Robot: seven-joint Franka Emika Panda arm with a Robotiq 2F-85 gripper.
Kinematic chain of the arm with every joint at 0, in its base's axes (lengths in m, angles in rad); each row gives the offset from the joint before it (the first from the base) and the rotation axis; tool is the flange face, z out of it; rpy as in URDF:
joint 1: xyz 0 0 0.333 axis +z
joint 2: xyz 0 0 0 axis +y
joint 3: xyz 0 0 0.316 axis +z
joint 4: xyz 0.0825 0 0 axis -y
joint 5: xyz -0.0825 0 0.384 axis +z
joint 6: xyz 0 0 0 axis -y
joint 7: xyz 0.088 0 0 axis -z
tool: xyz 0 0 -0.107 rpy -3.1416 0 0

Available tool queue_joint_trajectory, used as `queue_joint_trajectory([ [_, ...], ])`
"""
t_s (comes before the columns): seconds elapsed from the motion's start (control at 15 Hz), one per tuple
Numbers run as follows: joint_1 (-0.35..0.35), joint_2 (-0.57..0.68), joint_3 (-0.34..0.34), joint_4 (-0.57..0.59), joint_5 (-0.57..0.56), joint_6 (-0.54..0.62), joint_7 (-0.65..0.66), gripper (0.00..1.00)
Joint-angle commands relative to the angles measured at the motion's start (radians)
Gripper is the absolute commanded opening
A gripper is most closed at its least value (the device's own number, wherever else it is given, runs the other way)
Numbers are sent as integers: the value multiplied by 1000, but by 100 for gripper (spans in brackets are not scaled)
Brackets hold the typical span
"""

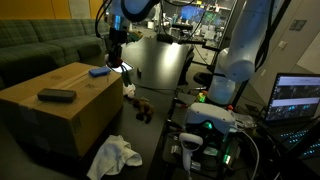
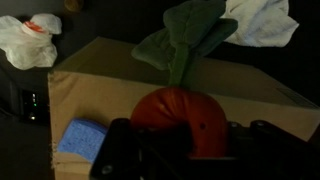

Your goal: Swap the things on the box with the things on the table

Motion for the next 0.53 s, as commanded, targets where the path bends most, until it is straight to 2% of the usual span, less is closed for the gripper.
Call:
queue_joint_trajectory([
  [0.0,19,116,21,143,-7,32,-17,0],
  [0.47,21,407,28,453,-44,24,-19,0],
])
